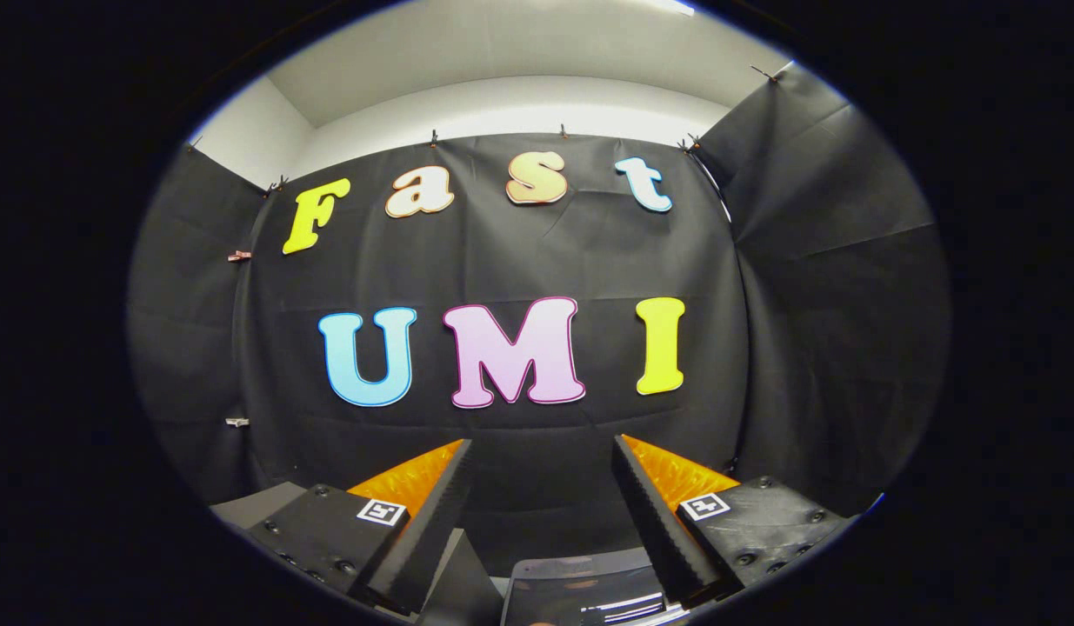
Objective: Put the clothes into the washing machine and then close the washing machine lid.
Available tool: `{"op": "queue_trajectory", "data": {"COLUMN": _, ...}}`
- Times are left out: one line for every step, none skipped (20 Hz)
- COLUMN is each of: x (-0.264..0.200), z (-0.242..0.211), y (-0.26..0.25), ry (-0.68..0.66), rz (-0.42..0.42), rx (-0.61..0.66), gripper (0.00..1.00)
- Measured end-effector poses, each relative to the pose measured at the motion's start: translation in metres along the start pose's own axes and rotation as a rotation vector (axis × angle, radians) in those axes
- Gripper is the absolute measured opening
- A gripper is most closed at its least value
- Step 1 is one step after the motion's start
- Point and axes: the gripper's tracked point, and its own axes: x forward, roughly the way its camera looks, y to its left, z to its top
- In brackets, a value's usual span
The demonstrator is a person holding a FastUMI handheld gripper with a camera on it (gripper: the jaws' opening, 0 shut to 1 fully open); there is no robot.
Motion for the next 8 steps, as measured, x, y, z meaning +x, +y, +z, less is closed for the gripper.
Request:
{"op": "queue_trajectory", "data": {"x": -0.0004, "z": 0.0008, "y": -0.0007, "ry": -0.001, "rz": 0.001, "rx": -0.004, "gripper": 0.98}}
{"op": "queue_trajectory", "data": {"x": -0.0001, "z": 0.0008, "y": -0.0029, "ry": -0.001, "rz": 0.000, "rx": -0.008, "gripper": 0.99}}
{"op": "queue_trajectory", "data": {"x": 0.0004, "z": 0.0012, "y": -0.0036, "ry": 0.000, "rz": 0.002, "rx": -0.009, "gripper": 0.99}}
{"op": "queue_trajectory", "data": {"x": 0.0000, "z": 0.0028, "y": -0.0031, "ry": -0.004, "rz": 0.005, "rx": -0.007, "gripper": 0.99}}
{"op": "queue_trajectory", "data": {"x": 0.0015, "z": 0.0052, "y": -0.0025, "ry": -0.007, "rz": 0.010, "rx": -0.005, "gripper": 0.98}}
{"op": "queue_trajectory", "data": {"x": 0.0019, "z": 0.0058, "y": -0.0022, "ry": -0.009, "rz": 0.014, "rx": -0.007, "gripper": 0.99}}
{"op": "queue_trajectory", "data": {"x": 0.0031, "z": 0.0063, "y": -0.0017, "ry": -0.011, "rz": 0.019, "rx": -0.012, "gripper": 0.98}}
{"op": "queue_trajectory", "data": {"x": 0.0050, "z": 0.0069, "y": -0.0005, "ry": -0.012, "rz": 0.022, "rx": -0.015, "gripper": 0.98}}
